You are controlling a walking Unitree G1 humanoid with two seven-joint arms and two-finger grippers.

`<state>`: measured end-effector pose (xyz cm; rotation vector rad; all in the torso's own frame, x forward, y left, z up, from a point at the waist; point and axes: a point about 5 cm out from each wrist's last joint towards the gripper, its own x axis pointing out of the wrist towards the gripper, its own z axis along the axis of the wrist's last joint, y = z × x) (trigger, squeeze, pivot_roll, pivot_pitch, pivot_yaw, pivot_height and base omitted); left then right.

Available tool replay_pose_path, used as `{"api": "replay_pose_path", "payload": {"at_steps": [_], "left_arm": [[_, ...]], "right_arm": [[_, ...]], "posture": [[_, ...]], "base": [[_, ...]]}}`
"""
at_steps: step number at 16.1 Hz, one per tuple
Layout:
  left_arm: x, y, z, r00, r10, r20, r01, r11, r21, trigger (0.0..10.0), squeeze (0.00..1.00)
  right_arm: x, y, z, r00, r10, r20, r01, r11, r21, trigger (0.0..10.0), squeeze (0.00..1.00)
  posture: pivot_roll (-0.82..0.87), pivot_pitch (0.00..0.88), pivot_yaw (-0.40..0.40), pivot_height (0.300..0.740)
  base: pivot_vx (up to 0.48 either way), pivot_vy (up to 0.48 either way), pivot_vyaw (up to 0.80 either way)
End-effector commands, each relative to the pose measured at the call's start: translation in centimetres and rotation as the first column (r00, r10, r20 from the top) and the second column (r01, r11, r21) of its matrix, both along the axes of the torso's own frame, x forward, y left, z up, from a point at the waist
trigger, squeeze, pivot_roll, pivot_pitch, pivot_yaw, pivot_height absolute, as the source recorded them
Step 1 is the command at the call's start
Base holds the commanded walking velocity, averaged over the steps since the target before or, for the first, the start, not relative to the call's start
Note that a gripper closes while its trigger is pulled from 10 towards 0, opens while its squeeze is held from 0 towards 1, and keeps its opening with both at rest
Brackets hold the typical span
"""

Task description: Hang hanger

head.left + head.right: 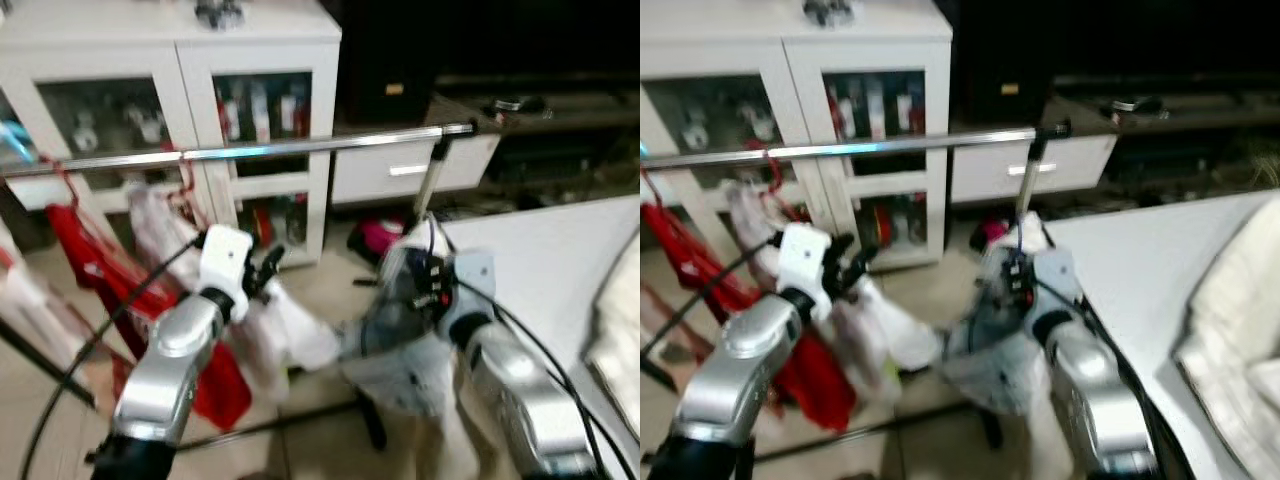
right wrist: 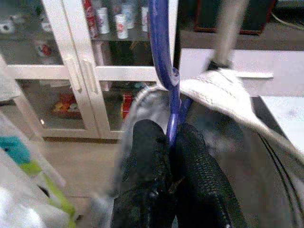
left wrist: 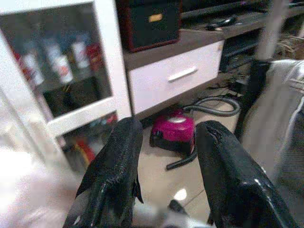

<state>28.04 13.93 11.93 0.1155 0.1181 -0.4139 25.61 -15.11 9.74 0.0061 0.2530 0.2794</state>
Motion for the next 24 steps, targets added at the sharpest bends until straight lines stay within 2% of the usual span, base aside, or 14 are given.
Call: {"api": "replay_pose_path", "payload": {"at_steps": [1,4,9,12,14,16,19,20,21,24], "left_arm": [[-0.6,-1.2,0.6,0.997,-0.071,0.021,0.072,0.997,-0.033,10.0,0.00],[-0.8,-0.7,0.2,0.998,-0.065,0.003,0.065,0.998,-0.001,10.0,0.00],[-1.1,-0.8,-0.1,0.997,-0.082,-0.006,0.082,0.997,0.013,10.0,0.00],[-1.5,-0.9,-0.3,0.989,-0.147,-0.023,0.147,0.988,0.036,10.0,0.00],[-1.7,-0.7,-0.2,0.986,-0.168,-0.023,0.169,0.985,0.044,10.0,0.00],[-1.8,-0.1,0.3,0.982,-0.187,-0.010,0.187,0.981,0.056,10.0,0.00],[-1.6,0.4,1.3,0.981,-0.191,0.019,0.189,0.980,0.063,10.0,0.00],[-1.6,0.4,1.3,0.981,-0.194,0.020,0.192,0.979,0.063,10.0,0.00],[-1.7,0.2,1.5,0.974,-0.224,0.022,0.221,0.972,0.077,10.0,0.00],[-1.8,-0.2,1.7,0.965,-0.260,0.019,0.257,0.962,0.088,10.0,0.00]], "right_arm": [[-0.5,-0.1,0.8,0.998,0.051,0.023,-0.051,0.999,0.005,10.0,0.00],[-2.1,-0.5,0.5,0.990,0.137,-0.018,-0.138,0.988,-0.064,10.0,0.00],[-3.7,-1.6,0.1,0.981,0.177,-0.083,-0.186,0.976,-0.115,10.0,0.00],[-5.5,-3.0,1.0,0.931,0.337,-0.140,-0.354,0.928,-0.117,10.0,0.00],[-5.6,-3.2,2.0,0.918,0.378,-0.122,-0.389,0.917,-0.085,10.0,0.00],[-4.5,-3.0,2.9,0.932,0.355,-0.073,-0.361,0.927,-0.100,10.0,0.00],[-1.8,-1.8,3.7,0.964,0.265,0.005,-0.262,0.956,-0.131,10.0,0.00],[-1.5,-1.5,3.8,0.966,0.260,0.017,-0.256,0.959,-0.125,10.0,0.00],[-0.2,-0.5,4.4,0.967,0.246,0.063,-0.237,0.964,-0.117,10.0,0.00],[2.5,0.6,6.7,0.962,0.182,0.205,-0.158,0.979,-0.126,10.0,0.00]], "posture": [[-0.03,0.005,-0.025,0.740],[-0.04,0.009,-0.023,0.740],[-0.05,0.001,-0.021,0.740],[-0.05,0.000,-0.018,0.740],[-0.05,0.000,-0.020,0.740],[-0.05,0.000,-0.026,0.740],[-0.04,0.000,-0.034,0.740],[-0.04,0.000,-0.034,0.740],[-0.03,0.000,-0.035,0.740],[-0.03,0.000,-0.034,0.740]], "base": [[0.000,0.000,0.00],[0.000,0.000,0.00],[0.000,0.000,0.00],[0.000,0.000,0.00],[0.000,0.000,0.00],[0.000,0.000,0.00],[0.000,0.000,0.00],[0.000,0.000,0.00],[0.000,0.000,0.00],[0.000,0.000,0.00]]}}
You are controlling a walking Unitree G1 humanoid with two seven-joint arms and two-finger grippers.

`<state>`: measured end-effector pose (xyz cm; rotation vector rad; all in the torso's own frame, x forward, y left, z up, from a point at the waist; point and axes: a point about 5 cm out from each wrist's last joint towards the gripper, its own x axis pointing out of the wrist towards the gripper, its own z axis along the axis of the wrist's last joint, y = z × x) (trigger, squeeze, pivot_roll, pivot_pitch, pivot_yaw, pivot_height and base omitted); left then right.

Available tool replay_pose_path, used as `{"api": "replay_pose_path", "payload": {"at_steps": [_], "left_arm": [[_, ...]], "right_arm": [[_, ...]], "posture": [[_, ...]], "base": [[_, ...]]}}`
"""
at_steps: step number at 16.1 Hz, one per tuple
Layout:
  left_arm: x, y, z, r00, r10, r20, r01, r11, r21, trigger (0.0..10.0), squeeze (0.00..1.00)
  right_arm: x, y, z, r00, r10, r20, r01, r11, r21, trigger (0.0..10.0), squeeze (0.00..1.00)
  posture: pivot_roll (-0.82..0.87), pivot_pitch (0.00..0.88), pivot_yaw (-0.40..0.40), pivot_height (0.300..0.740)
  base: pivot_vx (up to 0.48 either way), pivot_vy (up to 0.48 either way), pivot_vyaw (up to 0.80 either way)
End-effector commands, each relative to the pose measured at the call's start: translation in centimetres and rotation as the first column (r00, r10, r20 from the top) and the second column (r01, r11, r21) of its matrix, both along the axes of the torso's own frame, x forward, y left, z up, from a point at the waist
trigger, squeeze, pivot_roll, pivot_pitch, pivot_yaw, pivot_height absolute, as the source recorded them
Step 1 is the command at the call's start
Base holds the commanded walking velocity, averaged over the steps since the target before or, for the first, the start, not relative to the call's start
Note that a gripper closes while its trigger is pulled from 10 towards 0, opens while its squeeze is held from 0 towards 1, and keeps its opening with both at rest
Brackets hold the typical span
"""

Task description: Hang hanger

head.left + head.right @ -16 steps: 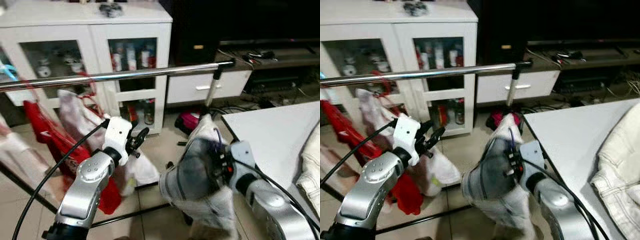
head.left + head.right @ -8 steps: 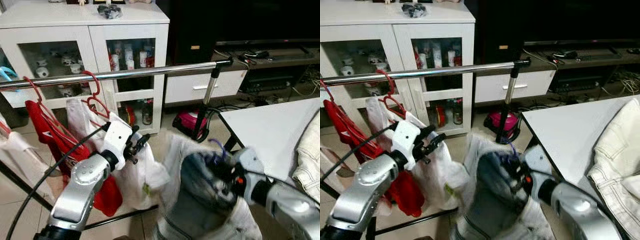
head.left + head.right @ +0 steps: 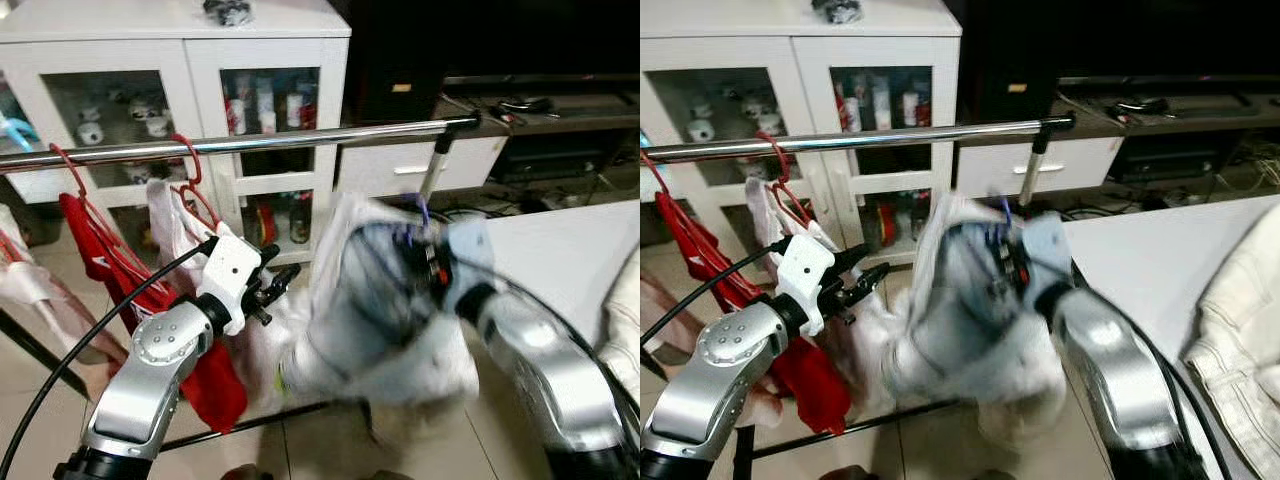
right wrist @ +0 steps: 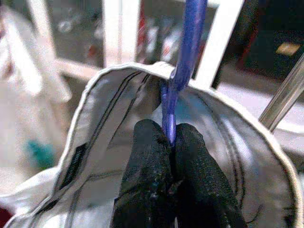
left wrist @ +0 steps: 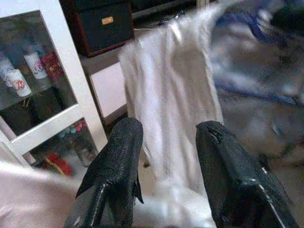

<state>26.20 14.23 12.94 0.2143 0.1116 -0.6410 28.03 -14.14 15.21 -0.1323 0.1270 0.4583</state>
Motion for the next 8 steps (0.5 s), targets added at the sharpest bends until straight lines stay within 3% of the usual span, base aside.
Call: {"api": "replay_pose_path", "payload": {"at_steps": [1,6,8], "left_arm": [[0.0,-0.6,0.7,0.999,-0.037,0.022,0.037,0.999,-0.001,10.0,0.00],[-0.1,-1.8,2.1,0.992,-0.123,0.041,0.124,0.992,-0.033,10.0,0.00],[-0.2,-2.0,2.3,0.989,-0.145,0.039,0.147,0.988,-0.045,10.0,0.00]], "right_arm": [[0.5,-0.2,1.6,0.995,-0.024,0.094,0.024,1.000,-0.001,10.0,0.00],[4.4,1.5,3.1,0.990,-0.094,0.105,0.092,0.996,0.021,10.0,0.00],[5.4,1.4,3.5,0.985,-0.130,0.110,0.128,0.991,0.024,10.0,0.00]], "posture": [[-0.02,0.000,-0.033,0.740],[-0.02,0.000,-0.022,0.740],[-0.02,0.000,-0.017,0.740]], "base": [[0.000,0.000,0.00],[0.000,0.000,0.00],[0.000,0.000,0.00]]}}
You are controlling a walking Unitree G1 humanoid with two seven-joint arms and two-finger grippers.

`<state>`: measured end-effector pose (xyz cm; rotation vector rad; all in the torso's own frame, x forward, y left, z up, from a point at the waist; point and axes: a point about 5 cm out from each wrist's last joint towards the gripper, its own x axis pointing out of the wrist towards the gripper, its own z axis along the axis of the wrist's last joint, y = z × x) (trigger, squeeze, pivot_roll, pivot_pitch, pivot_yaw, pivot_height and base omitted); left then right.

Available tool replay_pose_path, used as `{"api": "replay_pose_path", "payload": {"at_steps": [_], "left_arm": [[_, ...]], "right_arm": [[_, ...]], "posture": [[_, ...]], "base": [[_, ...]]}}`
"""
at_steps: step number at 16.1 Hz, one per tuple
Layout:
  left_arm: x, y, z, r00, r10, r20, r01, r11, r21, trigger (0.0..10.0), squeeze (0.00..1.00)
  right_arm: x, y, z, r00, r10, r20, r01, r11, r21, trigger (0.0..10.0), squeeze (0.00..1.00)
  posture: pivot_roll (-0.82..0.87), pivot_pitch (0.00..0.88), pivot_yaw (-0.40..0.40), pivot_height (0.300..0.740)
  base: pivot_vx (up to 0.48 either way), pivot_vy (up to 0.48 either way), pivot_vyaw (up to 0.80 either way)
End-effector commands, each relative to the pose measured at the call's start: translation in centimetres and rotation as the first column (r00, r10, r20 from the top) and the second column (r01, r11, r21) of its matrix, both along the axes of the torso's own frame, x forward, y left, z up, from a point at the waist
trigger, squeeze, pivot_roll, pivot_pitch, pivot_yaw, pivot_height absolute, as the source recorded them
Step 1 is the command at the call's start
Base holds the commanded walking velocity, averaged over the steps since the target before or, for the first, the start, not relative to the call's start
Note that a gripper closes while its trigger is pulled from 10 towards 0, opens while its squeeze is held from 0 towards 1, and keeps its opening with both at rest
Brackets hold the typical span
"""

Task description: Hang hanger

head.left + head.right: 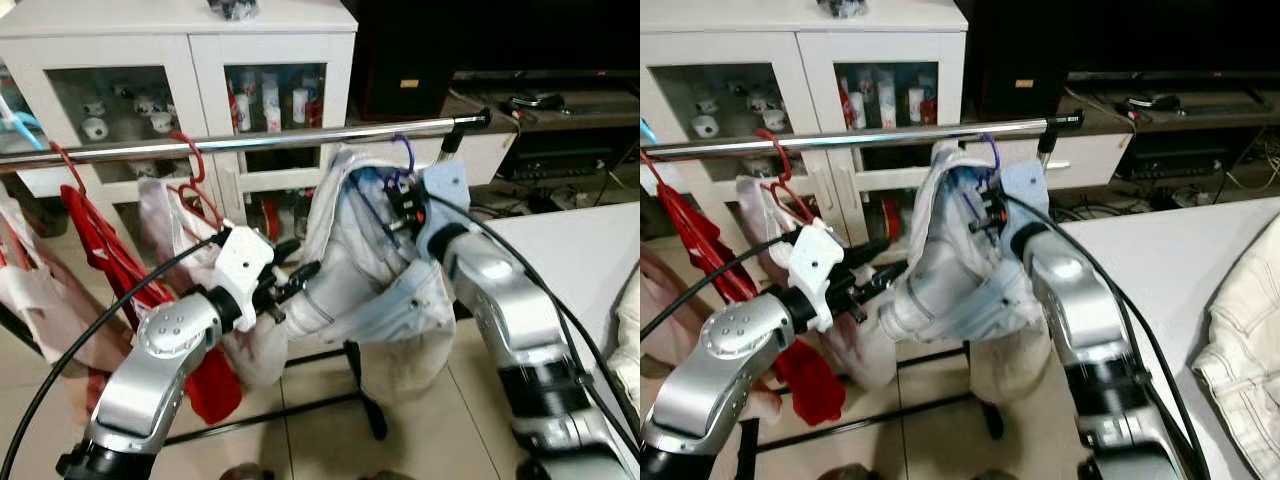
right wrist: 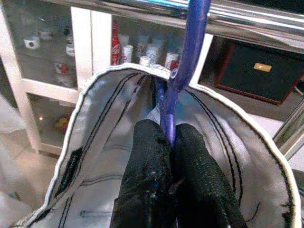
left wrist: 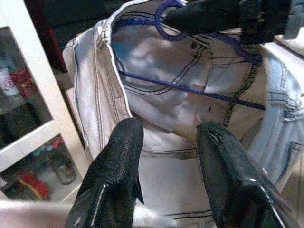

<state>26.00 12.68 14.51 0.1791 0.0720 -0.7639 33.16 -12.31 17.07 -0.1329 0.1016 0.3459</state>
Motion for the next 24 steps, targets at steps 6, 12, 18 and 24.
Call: {"api": "replay_pose_path", "payload": {"at_steps": [6,12,18,24], "left_arm": [[-0.1,-0.7,1.4,0.996,-0.087,0.027,0.087,0.996,-0.019,10.0,0.00],[-0.2,-0.9,2.1,0.992,-0.118,0.044,0.120,0.991,-0.051,10.0,0.00],[-0.4,-0.8,2.2,0.993,-0.113,0.037,0.116,0.991,-0.073,10.0,0.00],[-0.3,-1.0,2.2,0.992,-0.117,0.042,0.119,0.991,-0.063,10.0,0.00]], "right_arm": [[3.3,-1.5,2.2,0.988,-0.148,0.044,0.147,0.988,0.040,10.0,0.00],[5.9,-0.8,2.5,0.993,-0.116,0.001,0.115,0.992,0.041,10.0,0.00],[6.3,0.0,1.2,0.996,-0.043,-0.076,0.039,0.998,-0.052,10.0,0.00],[5.9,0.4,-0.1,0.989,0.003,-0.149,-0.005,1.000,-0.011,10.0,1.00]], "posture": [[-0.01,0.002,0.007,0.740],[0.00,0.007,0.006,0.740],[0.01,0.014,-0.003,0.740],[0.01,0.009,0.002,0.740]], "base": [[0.000,0.000,0.00],[0.000,0.000,0.00],[0.000,0.000,0.00],[0.000,0.000,0.00]]}}
